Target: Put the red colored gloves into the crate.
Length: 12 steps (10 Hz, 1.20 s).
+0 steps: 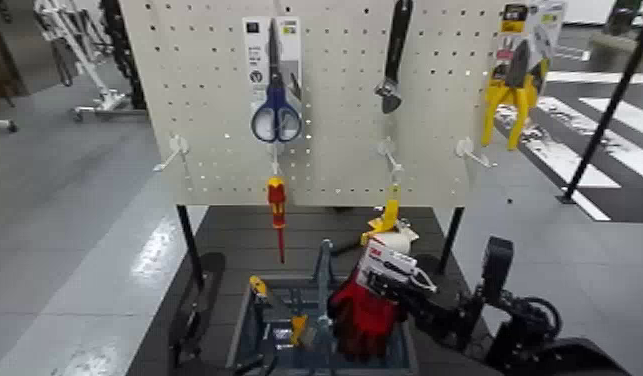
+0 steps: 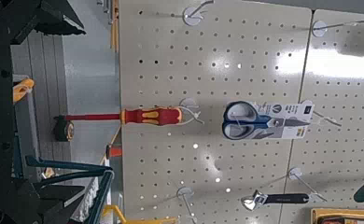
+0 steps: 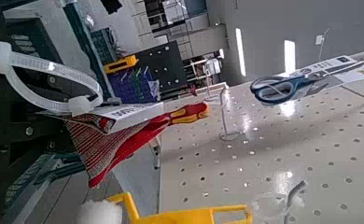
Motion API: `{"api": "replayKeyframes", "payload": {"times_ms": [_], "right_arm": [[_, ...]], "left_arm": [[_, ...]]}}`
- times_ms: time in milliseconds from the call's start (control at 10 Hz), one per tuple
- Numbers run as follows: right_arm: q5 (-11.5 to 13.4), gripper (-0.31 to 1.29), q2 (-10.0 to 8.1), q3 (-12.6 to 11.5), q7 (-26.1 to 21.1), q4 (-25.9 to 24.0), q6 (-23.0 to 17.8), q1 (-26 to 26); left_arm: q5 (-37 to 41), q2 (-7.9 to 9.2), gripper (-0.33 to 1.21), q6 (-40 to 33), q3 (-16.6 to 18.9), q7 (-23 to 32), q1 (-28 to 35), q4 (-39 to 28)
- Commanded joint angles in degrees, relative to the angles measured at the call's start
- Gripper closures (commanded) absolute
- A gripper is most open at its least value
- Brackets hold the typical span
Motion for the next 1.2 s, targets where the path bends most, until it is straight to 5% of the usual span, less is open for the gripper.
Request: {"api": "replayKeyframes", "payload": {"times_ms": [100, 300, 400, 500, 600, 1200], "right_arm": [[0.9, 1.13, 0.01, 0.9, 0.1, 2.6, -1.3, -0.5], [2.1, 1.06, 0.01, 1.1, -0.3, 2.8, -0.5, -0.5], [1.9, 0.64, -0.08, 0.9, -0.6, 2.7, 0.8, -0.5], [2.7, -0.02, -0.08, 0.7, -0.4, 2.0, 3.4, -0.5], [3.3, -0.19, -0.17, 1.1, 0.3, 2.0, 3.6, -0.8], [2.8, -0.14, -0.26, 0.6, 0.2, 1.3, 2.7, -0.5]], "left_arm": [[0.0, -5.62, 0.1, 0.0, -0.1, 0.0, 0.0, 0.0], [0.0, -5.62, 0.1, -0.1, -0.2, 0.0, 0.0, 0.0], [0.0, -5.71, 0.1, -0.1, -0.2, 0.0, 0.0, 0.0], [0.0, -5.71, 0.1, -0.1, -0.2, 0.0, 0.0, 0.0], [0.0, -5.62, 0.1, -0.1, -0.2, 0.0, 0.0, 0.0], [0.0, -5.62, 0.1, -0.1, -0.2, 0.0, 0.0, 0.0]]}}
